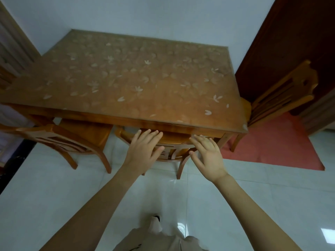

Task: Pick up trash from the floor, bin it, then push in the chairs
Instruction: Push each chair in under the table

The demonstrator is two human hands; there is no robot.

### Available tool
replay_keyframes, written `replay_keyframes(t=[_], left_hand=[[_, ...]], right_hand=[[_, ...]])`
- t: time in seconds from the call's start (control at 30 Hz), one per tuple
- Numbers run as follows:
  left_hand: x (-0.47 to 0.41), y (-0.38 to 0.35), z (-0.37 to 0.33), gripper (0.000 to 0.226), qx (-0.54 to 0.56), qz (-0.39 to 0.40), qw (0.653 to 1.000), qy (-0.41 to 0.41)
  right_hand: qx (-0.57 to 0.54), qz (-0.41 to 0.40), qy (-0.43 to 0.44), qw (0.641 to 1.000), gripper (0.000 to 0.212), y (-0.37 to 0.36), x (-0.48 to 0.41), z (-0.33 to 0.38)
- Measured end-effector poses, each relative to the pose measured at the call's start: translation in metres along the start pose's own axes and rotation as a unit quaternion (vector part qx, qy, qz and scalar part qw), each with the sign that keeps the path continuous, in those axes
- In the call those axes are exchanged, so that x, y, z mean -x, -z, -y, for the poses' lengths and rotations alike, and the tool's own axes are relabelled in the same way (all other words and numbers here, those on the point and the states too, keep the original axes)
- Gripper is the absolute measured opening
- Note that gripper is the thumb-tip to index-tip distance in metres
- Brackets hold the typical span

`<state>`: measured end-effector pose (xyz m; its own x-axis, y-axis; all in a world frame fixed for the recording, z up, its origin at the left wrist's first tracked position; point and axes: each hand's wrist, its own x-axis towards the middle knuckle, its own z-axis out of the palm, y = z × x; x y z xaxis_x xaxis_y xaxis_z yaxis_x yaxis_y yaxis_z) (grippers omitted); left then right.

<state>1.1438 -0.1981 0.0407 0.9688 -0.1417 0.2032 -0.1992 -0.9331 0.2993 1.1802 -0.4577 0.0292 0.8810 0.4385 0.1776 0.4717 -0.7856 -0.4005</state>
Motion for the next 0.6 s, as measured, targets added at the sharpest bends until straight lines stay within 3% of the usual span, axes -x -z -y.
replay_keyframes(t=[0.2,0.6], left_hand=[[0.018,-0.013,-0.078,0.059,0.018,0.026,0.999,-0.036],[0.041,-0.103,-0.267,0.058,0.080,0.133,0.978,-0.137]], right_hand=[[0.022,-0.013,-0.011,1.000,0.055,0.037,0.076,-0.024],[0.026,-0.055,-0.211,0.975,0.054,0.102,0.269,-0.134]])
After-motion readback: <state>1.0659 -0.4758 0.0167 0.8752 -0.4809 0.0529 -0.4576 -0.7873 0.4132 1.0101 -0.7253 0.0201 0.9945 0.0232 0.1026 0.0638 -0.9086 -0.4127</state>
